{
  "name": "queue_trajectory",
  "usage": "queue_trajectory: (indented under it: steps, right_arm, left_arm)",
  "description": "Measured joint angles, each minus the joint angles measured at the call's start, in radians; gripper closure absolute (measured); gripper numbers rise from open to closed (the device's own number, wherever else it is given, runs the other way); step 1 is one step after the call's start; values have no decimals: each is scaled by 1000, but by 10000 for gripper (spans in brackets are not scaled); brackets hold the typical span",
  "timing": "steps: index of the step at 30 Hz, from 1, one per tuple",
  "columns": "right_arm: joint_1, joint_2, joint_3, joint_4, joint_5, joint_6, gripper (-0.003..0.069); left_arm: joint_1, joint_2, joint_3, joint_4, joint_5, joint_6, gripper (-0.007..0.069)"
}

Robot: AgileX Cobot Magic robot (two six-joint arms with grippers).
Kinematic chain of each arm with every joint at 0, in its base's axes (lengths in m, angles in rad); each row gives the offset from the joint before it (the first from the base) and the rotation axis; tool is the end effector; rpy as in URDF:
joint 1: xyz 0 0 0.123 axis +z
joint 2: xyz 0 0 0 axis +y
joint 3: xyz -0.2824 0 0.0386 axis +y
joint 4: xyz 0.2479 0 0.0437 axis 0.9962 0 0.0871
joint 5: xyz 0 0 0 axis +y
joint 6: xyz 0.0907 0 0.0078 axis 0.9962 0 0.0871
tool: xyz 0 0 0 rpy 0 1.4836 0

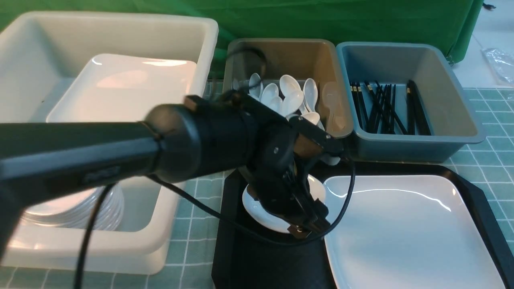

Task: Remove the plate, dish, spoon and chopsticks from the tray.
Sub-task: Use the left arm to grab a small plate from the dinner plate

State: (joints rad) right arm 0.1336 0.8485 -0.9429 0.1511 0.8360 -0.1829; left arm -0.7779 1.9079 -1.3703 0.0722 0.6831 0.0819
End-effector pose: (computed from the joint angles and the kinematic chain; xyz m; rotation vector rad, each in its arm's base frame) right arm 0.1542 0.0310 0.3725 -0.2991 2.1988 0.1531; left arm 0.2905 -0.2803 0.2049 1.1849 2.4353 -0.1313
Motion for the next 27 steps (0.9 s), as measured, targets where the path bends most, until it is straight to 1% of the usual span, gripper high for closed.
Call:
queue_trajectory:
  steps: [3, 9, 11, 14, 17, 20, 24, 27]
  right_arm:
    - [0, 0, 0, 0, 0, 0, 594]
    - [0, 0, 0, 0, 0, 0, 592]
    - [0, 0, 0, 0, 0, 0, 592]
    - [0, 0, 0, 0, 0, 0, 592]
    - [0, 0, 0, 0, 0, 0, 592]
    - [0, 0, 0, 0, 0, 0, 590]
    - [0, 0, 0, 0, 0, 0, 589]
    - [0, 0, 0, 0, 0, 0, 589]
  left_arm:
    - [0, 45, -1, 60, -23, 13, 60]
    - [0, 77, -1, 82, -57, 22, 57]
    - [0, 83, -1, 83, -63, 23, 62]
    - [0, 96, -1, 85, -78, 27, 99]
    - [0, 103, -1, 85, -84, 27, 181]
    - [0, 103, -1, 85, -84, 27, 282]
    - [-2, 98, -13, 88, -104, 41, 452]
    - [-2, 89, -20, 87, -89, 21, 471]
